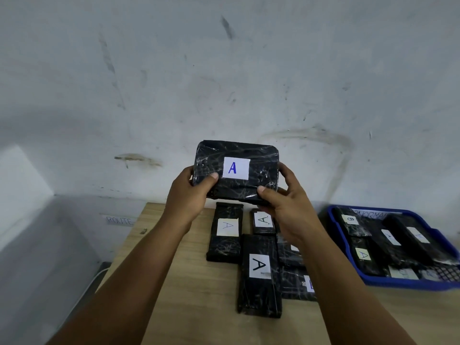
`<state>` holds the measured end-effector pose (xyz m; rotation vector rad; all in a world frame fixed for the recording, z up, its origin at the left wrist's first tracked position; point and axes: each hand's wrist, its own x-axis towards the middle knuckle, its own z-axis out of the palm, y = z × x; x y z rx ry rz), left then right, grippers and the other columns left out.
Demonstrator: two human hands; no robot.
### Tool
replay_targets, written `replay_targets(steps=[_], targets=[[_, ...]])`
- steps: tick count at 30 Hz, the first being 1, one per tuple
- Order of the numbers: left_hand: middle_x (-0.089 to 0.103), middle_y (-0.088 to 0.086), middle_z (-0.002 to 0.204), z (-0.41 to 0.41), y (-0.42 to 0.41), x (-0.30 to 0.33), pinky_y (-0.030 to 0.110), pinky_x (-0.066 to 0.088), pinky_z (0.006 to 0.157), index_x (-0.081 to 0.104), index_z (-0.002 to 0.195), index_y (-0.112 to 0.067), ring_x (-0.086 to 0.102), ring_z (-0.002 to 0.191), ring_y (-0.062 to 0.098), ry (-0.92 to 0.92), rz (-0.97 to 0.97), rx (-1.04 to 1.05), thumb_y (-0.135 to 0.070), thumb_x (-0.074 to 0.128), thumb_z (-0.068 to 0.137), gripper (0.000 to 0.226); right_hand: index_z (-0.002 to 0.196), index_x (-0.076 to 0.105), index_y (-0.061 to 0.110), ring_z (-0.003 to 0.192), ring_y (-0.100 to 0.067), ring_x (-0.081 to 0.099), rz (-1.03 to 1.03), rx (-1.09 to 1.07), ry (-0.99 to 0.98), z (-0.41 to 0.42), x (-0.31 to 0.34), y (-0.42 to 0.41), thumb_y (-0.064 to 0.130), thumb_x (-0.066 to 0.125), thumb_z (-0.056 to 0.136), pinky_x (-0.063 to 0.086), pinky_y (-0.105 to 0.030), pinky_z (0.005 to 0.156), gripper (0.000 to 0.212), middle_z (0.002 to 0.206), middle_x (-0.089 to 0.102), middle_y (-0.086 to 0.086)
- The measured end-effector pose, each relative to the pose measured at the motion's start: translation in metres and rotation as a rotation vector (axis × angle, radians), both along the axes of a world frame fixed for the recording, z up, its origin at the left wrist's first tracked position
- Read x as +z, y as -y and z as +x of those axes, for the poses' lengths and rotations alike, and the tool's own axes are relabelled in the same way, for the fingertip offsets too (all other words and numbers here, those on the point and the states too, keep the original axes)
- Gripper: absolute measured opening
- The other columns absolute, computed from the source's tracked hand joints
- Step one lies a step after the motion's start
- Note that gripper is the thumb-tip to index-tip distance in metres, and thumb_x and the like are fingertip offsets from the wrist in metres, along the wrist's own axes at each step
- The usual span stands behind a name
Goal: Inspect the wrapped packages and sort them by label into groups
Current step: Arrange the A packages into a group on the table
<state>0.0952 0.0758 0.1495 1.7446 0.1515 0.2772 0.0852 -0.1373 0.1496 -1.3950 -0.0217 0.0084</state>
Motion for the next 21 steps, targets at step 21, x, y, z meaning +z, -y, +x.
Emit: replay_targets(steps=[21], targets=[[0.078, -0.017, 0.095, -0.004, 0.002, 0.018, 0.027, 0.056, 0.085, 0.074, 0.102, -0.038, 0.073, 0.092, 0.000, 0.120, 0.062, -0.109, -0.035, 0.077, 0.089, 0.014, 0.116, 0.072, 0.026, 0.104, -0.017, 0.076, -0.135, -0.065, 0.063, 0.000, 0.016, 0.002, 0.027, 0.079, 0.093, 0.061, -0.045, 0.095, 0.025, 0.107, 0.080, 0.004]])
